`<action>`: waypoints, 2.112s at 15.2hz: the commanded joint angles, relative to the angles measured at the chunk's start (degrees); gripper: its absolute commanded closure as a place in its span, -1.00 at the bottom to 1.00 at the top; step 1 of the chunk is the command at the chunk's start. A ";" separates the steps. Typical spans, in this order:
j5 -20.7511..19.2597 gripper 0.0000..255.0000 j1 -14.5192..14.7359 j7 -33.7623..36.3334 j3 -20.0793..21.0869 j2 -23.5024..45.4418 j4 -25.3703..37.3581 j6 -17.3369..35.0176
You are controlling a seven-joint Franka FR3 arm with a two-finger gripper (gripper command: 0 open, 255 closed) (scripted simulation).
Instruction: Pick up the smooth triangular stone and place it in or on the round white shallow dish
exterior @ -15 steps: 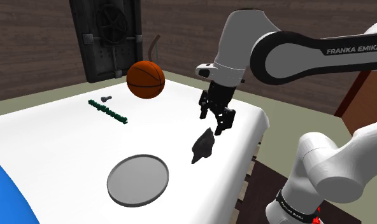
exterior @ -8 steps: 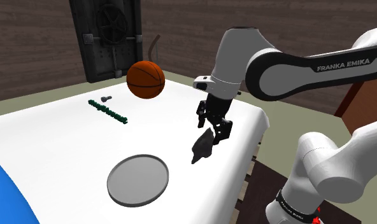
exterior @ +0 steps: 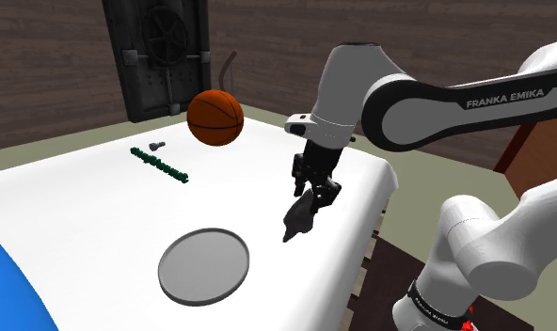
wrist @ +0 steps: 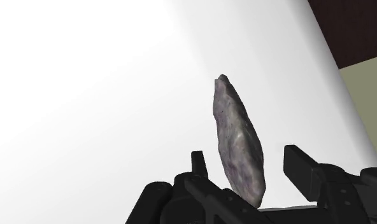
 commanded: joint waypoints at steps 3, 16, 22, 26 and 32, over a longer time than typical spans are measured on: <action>0.00 1.00 0.00 0.00 0.00 0.00 0.00 0.00; -0.26 1.00 -0.13 -0.01 -0.32 -0.37 5.14 -5.51; -0.48 1.00 -0.25 0.00 -0.55 -0.15 9.91 -10.05; -0.61 1.00 -0.33 0.01 -0.68 0.25 13.27 -13.01; -0.02 1.00 0.12 3.86 2.68 8.10 21.95 -13.73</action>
